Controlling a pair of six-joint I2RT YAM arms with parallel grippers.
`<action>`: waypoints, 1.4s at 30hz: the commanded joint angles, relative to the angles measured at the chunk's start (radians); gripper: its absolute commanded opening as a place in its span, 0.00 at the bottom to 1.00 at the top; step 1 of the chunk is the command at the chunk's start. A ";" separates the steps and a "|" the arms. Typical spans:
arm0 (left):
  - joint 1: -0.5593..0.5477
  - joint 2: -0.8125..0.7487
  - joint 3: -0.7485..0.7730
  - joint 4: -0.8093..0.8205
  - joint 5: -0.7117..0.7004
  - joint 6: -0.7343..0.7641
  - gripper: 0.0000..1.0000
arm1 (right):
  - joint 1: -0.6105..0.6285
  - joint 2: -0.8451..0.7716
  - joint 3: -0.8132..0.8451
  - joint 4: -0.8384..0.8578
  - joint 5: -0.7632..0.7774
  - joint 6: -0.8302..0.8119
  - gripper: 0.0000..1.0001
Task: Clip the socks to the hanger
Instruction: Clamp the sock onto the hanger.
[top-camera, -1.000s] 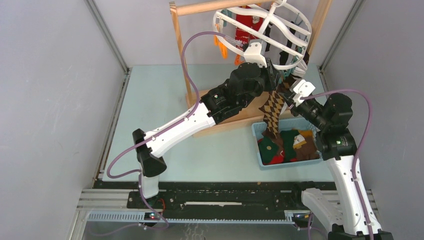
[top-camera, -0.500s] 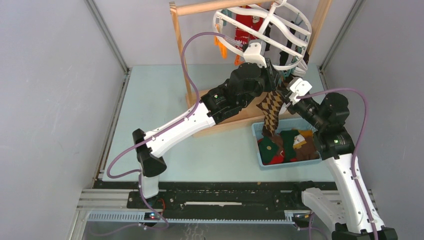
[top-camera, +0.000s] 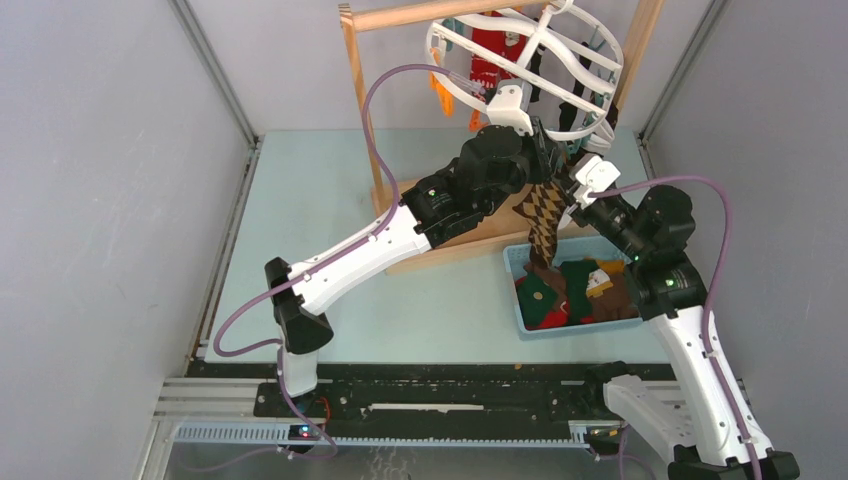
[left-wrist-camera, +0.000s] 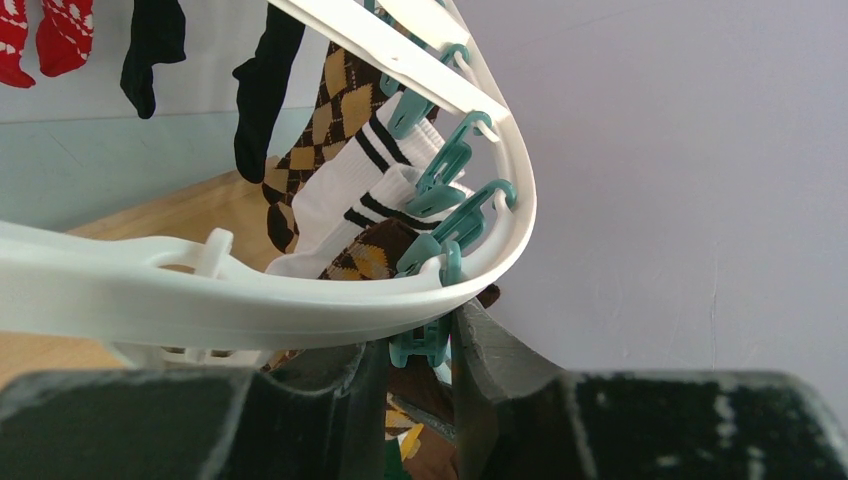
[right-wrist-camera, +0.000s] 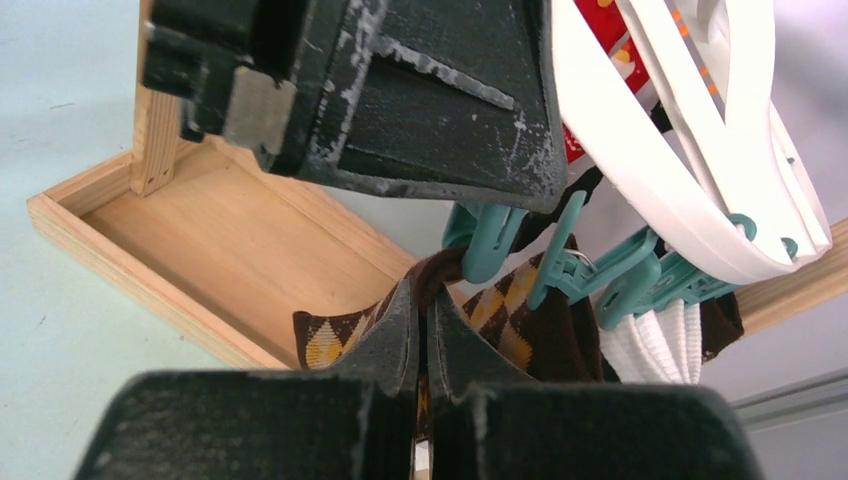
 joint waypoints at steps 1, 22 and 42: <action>0.009 -0.020 0.036 0.025 -0.034 -0.023 0.01 | 0.032 0.000 0.053 0.056 0.028 -0.028 0.00; 0.012 -0.017 0.043 0.014 -0.036 -0.021 0.01 | 0.014 -0.019 0.072 0.012 0.121 -0.130 0.00; 0.012 -0.012 0.046 0.011 -0.037 -0.032 0.00 | 0.028 -0.041 0.072 0.003 0.060 -0.066 0.00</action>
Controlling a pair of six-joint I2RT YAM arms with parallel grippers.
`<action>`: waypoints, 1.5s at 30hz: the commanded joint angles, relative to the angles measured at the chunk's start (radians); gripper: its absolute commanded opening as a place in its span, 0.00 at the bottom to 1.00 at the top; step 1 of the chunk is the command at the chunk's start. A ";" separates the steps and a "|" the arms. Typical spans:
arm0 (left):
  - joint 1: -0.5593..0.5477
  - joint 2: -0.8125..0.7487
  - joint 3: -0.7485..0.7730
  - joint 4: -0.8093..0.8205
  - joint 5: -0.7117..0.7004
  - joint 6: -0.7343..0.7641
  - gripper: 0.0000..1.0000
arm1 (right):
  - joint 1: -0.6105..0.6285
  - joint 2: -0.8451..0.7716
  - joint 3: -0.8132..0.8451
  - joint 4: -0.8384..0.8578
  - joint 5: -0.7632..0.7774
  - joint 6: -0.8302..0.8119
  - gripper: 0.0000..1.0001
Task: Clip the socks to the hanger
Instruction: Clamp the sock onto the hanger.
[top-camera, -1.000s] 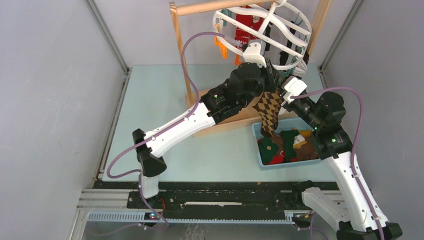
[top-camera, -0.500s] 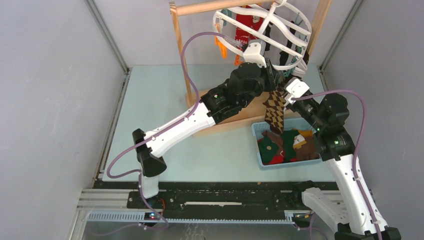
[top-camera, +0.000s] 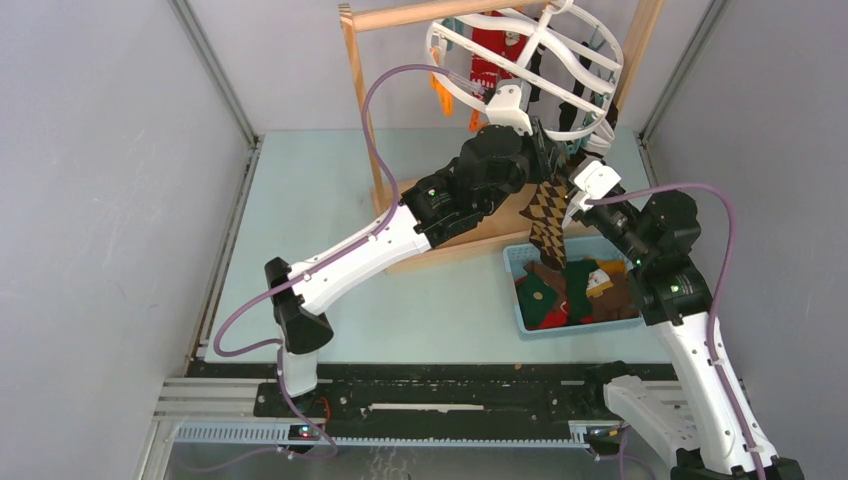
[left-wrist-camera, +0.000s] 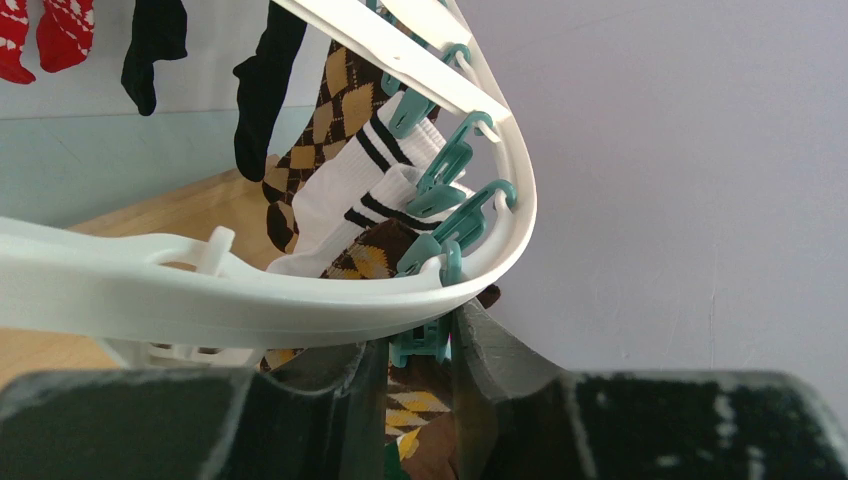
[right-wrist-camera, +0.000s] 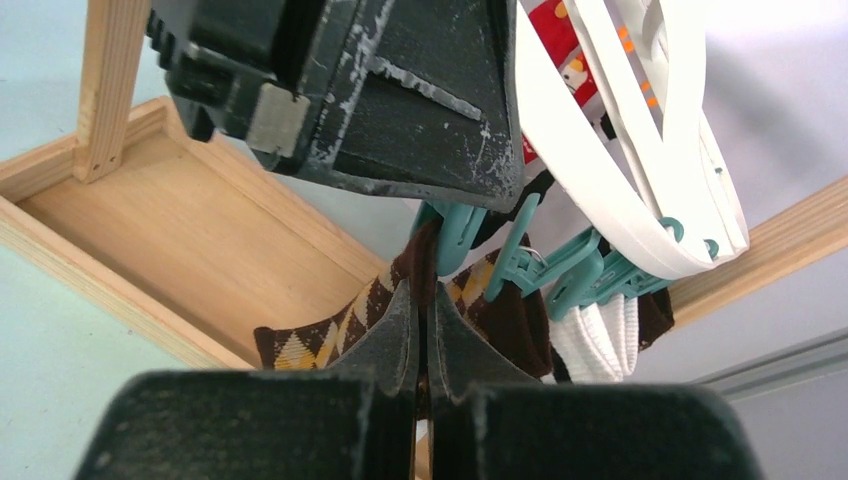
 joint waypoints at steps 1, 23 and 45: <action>0.010 -0.011 0.047 0.013 -0.037 -0.027 0.00 | 0.016 -0.020 0.053 0.024 -0.018 0.021 0.00; 0.011 -0.016 0.043 0.013 -0.033 -0.037 0.02 | 0.026 0.000 0.053 0.058 0.014 0.052 0.00; 0.013 -0.041 0.023 0.013 -0.032 -0.045 0.54 | -0.002 -0.003 0.054 0.016 0.022 0.058 0.00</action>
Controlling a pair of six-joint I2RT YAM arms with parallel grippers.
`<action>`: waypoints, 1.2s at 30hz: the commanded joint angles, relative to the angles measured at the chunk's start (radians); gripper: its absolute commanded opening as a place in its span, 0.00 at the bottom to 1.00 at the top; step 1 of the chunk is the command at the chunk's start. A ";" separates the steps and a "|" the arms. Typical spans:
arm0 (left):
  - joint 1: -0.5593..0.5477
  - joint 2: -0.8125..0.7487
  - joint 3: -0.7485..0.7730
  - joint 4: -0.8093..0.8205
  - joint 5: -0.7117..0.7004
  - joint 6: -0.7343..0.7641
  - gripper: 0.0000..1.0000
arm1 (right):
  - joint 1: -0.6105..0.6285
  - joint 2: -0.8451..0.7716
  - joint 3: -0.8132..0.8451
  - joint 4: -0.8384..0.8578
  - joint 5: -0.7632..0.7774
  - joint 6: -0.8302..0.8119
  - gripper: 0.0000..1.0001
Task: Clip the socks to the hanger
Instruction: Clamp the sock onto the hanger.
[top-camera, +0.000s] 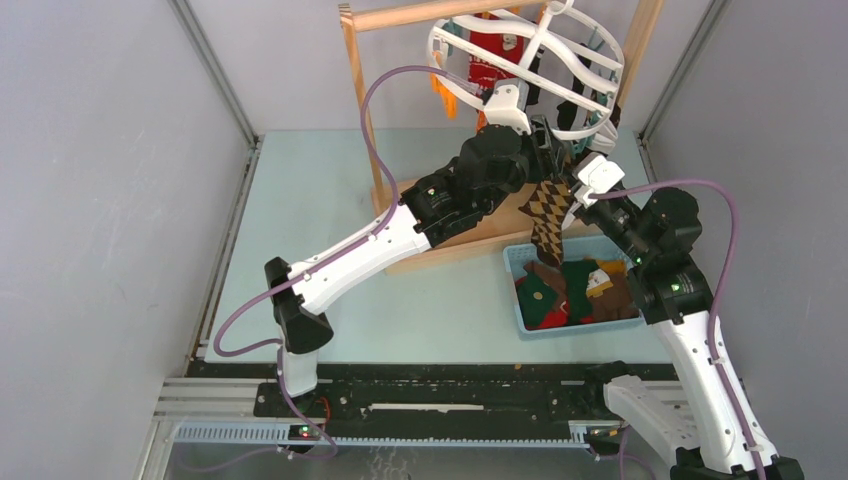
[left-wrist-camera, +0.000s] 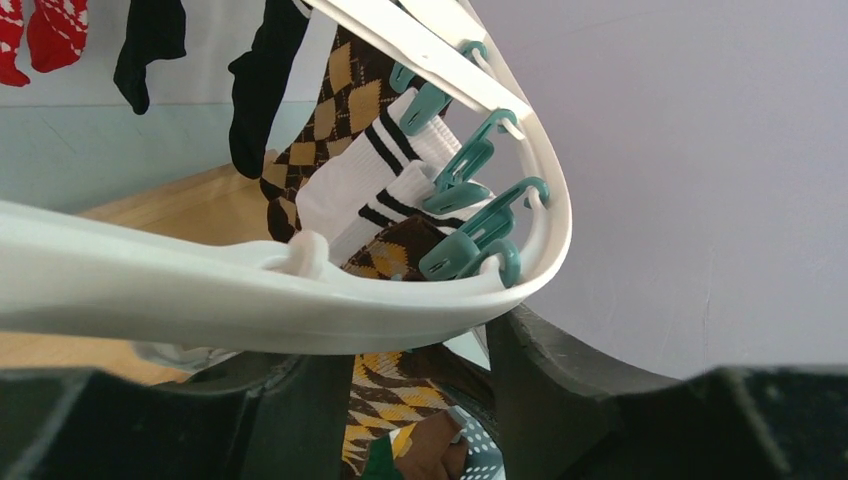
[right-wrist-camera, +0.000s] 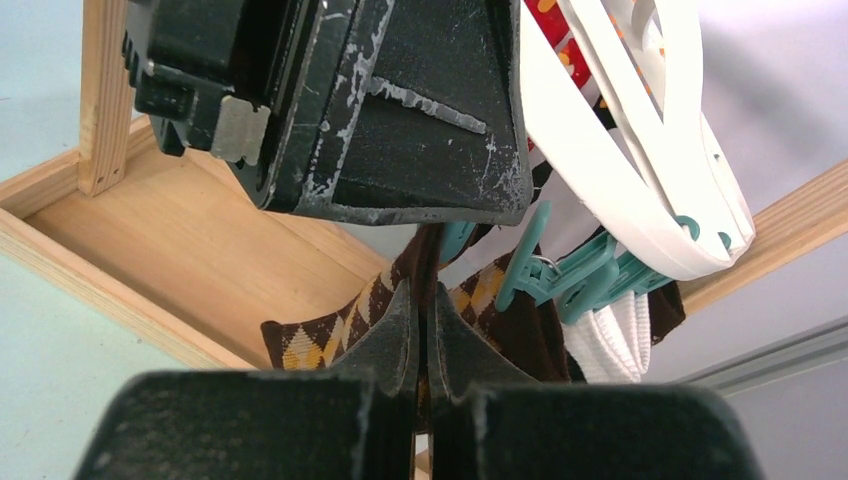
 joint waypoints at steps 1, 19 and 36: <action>0.011 -0.047 0.020 0.021 -0.030 -0.018 0.56 | -0.007 -0.007 0.042 0.017 0.009 0.020 0.00; 0.002 -0.168 -0.113 0.013 0.029 -0.037 0.87 | -0.097 -0.031 0.044 -0.023 -0.070 0.115 0.30; -0.020 -0.376 -0.382 0.071 0.177 0.094 0.90 | -0.168 -0.114 0.044 -0.180 -0.030 0.161 0.22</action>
